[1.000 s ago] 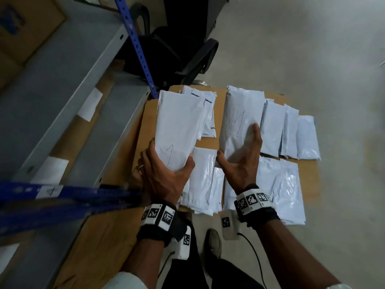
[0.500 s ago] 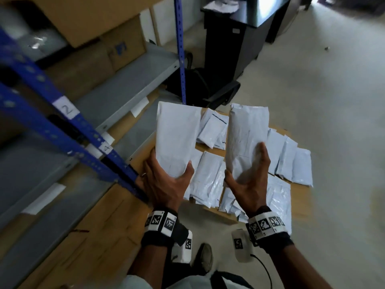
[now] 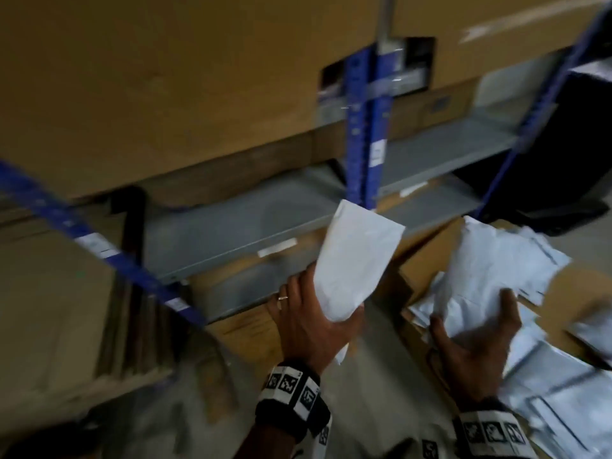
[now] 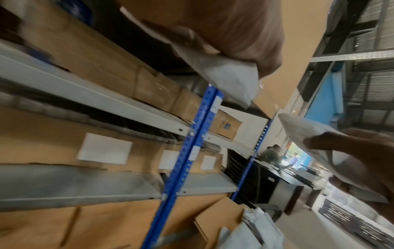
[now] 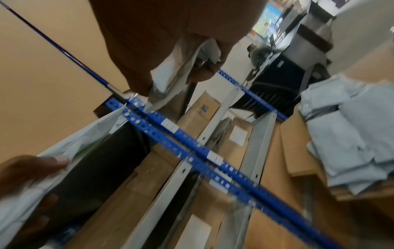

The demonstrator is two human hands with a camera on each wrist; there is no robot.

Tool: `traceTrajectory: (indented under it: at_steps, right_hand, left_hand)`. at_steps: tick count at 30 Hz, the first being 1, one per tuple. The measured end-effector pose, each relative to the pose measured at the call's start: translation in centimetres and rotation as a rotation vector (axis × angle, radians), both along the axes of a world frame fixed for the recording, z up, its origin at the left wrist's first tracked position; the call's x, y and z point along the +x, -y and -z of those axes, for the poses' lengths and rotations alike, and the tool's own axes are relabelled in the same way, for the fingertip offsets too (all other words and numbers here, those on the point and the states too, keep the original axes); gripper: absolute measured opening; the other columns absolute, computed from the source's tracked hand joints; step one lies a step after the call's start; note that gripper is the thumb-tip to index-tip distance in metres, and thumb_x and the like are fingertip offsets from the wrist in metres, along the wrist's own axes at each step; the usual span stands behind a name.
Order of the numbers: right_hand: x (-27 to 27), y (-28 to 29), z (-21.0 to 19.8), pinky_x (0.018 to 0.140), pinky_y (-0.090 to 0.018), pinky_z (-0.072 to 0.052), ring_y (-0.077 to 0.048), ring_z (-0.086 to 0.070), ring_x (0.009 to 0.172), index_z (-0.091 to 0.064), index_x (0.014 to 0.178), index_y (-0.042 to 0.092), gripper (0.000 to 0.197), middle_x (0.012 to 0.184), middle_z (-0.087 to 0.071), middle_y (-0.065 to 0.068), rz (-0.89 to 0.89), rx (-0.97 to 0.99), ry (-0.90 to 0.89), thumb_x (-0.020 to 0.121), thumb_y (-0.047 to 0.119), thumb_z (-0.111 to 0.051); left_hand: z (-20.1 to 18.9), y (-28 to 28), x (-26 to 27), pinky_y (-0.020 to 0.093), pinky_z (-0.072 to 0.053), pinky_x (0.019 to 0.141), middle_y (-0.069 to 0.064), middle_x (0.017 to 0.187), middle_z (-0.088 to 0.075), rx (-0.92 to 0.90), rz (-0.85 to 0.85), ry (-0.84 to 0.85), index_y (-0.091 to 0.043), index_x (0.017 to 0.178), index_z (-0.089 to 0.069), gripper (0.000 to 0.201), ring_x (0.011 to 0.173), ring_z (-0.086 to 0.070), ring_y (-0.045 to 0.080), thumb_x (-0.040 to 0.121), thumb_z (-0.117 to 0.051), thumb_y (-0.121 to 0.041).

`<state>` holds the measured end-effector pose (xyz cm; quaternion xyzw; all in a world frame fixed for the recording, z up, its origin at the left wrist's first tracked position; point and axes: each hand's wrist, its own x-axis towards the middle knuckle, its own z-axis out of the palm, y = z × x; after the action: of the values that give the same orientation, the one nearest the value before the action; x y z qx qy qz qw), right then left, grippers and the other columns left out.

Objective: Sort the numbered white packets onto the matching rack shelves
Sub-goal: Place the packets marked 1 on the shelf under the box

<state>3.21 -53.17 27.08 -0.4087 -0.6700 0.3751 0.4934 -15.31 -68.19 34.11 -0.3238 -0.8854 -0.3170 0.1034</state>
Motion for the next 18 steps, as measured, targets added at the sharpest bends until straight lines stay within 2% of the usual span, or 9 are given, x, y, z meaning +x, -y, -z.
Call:
traceTrajectory:
  at_steps: [1, 3, 5, 6, 8, 10, 14, 16, 18]
  right_hand:
    - [-1.3, 1.7, 0.0, 0.122, -0.039, -0.028, -0.024, -0.030, 0.149, -0.024, 0.156, 0.012, 0.107, 0.158, -0.029, -0.005, -0.037, -0.023, -0.024, 0.069, 0.049, -0.074]
    - [-4.4, 4.8, -0.3, 0.115, -0.025, -0.032, -0.028, -0.042, 0.137, -0.031, 0.152, 0.013, 0.098, 0.146, -0.043, -0.009, -0.123, -0.075, -0.033, 0.072, 0.041, -0.080]
    - [-7.0, 7.1, 0.0, 0.107, -0.005, -0.031, -0.015, -0.045, 0.127, -0.033, 0.148, 0.026, 0.090, 0.134, -0.049, 0.013, -0.179, -0.098, -0.018, 0.077, 0.017, -0.086]
    - [-8.2, 8.2, 0.2, 0.108, -0.005, -0.030, -0.011, -0.043, 0.128, -0.031, 0.147, 0.032, 0.093, 0.134, -0.045, 0.020, -0.194, -0.108, -0.005, 0.076, 0.007, -0.086]
    - [-10.0, 9.6, 0.9, 0.121, -0.030, -0.029, -0.014, -0.037, 0.141, -0.031, 0.151, 0.034, 0.102, 0.145, -0.033, 0.030, -0.226, -0.119, 0.032, 0.072, 0.000, -0.087]
    - [-11.5, 10.6, 0.8, 0.120, -0.049, -0.031, -0.020, -0.030, 0.148, -0.027, 0.154, 0.024, 0.106, 0.150, -0.029, 0.029, -0.244, -0.103, 0.073, 0.070, 0.000, -0.088]
    - [-15.2, 11.2, -0.8, 0.116, -0.040, -0.031, -0.026, -0.034, 0.145, -0.031, 0.154, 0.018, 0.106, 0.151, -0.035, 0.020, -0.321, -0.082, 0.112, 0.067, -0.001, -0.089]
    - [-17.4, 10.7, -1.1, 0.117, -0.040, -0.028, -0.027, -0.034, 0.145, -0.033, 0.154, 0.014, 0.103, 0.155, -0.036, -0.001, -0.366, -0.052, 0.137, 0.068, 0.001, -0.090]
    - [-19.9, 9.5, -1.2, 0.119, -0.042, -0.027, -0.026, -0.032, 0.146, -0.031, 0.154, 0.015, 0.102, 0.157, -0.034, -0.006, -0.409, -0.063, 0.174, 0.071, 0.006, -0.090]
  left_hand:
    - [-0.1, 2.2, -1.2, 0.043, -0.039, 0.090, -0.003, 0.115, -0.059, -0.003, 0.001, 0.004, -0.025, 0.130, -0.056, 0.092, 0.103, -0.056, 0.024, 0.055, -0.071, -0.075]
    - [-0.2, 6.3, -4.0, 0.046, -0.040, 0.093, -0.005, 0.115, -0.057, -0.042, -0.024, 0.014, -0.029, 0.128, -0.053, 0.090, 0.105, -0.054, 0.023, 0.054, -0.069, -0.078]
    - [-0.6, 10.0, -6.7, 0.047, -0.041, 0.096, -0.006, 0.117, -0.056, -0.115, -0.060, 0.006, -0.031, 0.126, -0.051, 0.090, 0.108, -0.053, 0.022, 0.052, -0.066, -0.082]
    - [-0.8, 11.7, -8.0, 0.044, -0.039, 0.097, -0.006, 0.119, -0.056, -0.145, -0.076, -0.005, -0.031, 0.126, -0.051, 0.091, 0.110, -0.052, 0.021, 0.052, -0.066, -0.082]
    - [-1.3, 14.4, -10.4, 0.037, -0.027, 0.097, -0.007, 0.124, -0.053, -0.196, -0.104, -0.001, -0.030, 0.130, -0.049, 0.092, 0.115, -0.048, 0.020, 0.054, -0.069, -0.080]
    - [-1.5, 16.1, -12.6, 0.035, -0.020, 0.097, -0.007, 0.127, -0.050, -0.192, -0.123, 0.022, -0.030, 0.130, -0.047, 0.092, 0.119, -0.043, 0.020, 0.055, -0.070, -0.079]
    - [-1.6, 17.3, -17.2, 0.043, -0.023, 0.104, -0.006, 0.127, -0.048, -0.239, -0.164, 0.036, -0.030, 0.128, -0.044, 0.090, 0.122, -0.041, 0.022, 0.056, -0.063, -0.082]
    - [-1.6, 17.2, -19.0, 0.046, -0.025, 0.106, -0.006, 0.126, -0.049, -0.271, -0.171, 0.046, -0.029, 0.128, -0.045, 0.091, 0.123, -0.041, 0.022, 0.056, -0.060, -0.082]
    - [-1.2, 16.8, -20.6, 0.046, -0.027, 0.106, -0.007, 0.127, -0.049, -0.300, -0.179, 0.080, -0.031, 0.130, -0.045, 0.093, 0.124, -0.041, 0.022, 0.054, -0.057, -0.083]
